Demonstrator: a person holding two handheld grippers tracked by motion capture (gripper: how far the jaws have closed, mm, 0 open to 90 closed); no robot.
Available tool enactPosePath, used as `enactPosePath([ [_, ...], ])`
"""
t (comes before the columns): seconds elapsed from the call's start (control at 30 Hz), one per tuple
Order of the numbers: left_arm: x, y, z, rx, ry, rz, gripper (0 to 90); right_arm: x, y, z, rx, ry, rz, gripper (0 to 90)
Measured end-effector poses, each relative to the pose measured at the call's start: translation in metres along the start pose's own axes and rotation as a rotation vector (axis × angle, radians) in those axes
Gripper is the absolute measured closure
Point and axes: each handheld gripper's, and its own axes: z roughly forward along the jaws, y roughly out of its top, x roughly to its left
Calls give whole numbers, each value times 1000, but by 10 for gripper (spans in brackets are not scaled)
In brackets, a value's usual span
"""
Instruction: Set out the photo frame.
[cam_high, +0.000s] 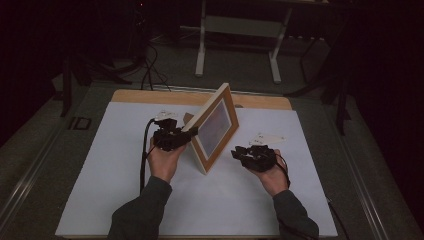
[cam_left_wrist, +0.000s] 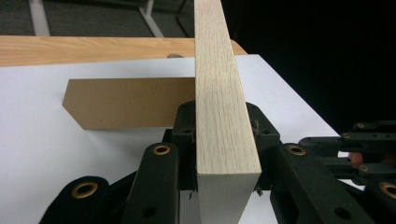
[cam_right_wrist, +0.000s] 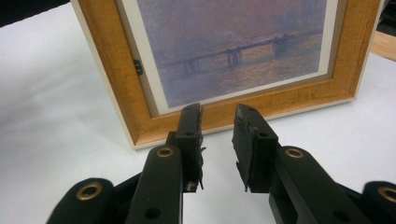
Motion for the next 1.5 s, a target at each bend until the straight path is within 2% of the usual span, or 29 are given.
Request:
enactPosePath([
  [0.07,1,0,0,-1,-5,0,720,0,0,0,0,-1,-1,719],
  [0.27,12,2,-4,19,-52,-3,722,-1,3,1,-1,-2,1,717],
  [0.67,24,5,-9,49,-109,10,723,-14,8,5,-8,-25,39,716],
  [1.13,39,6,-15,85,-230,76,722,-32,16,5,-26,-71,76,695],
  [1.27,44,6,-15,87,-262,85,722,-39,17,4,-39,-79,103,678],
  [1.33,45,6,-15,89,-265,85,722,-42,17,4,-46,-82,114,661],
  [1.37,45,7,-14,93,-272,89,722,-47,17,3,-59,-96,138,605],
  [1.5,47,8,-14,100,-285,98,722,-58,18,4,-94,-103,217,552],
])
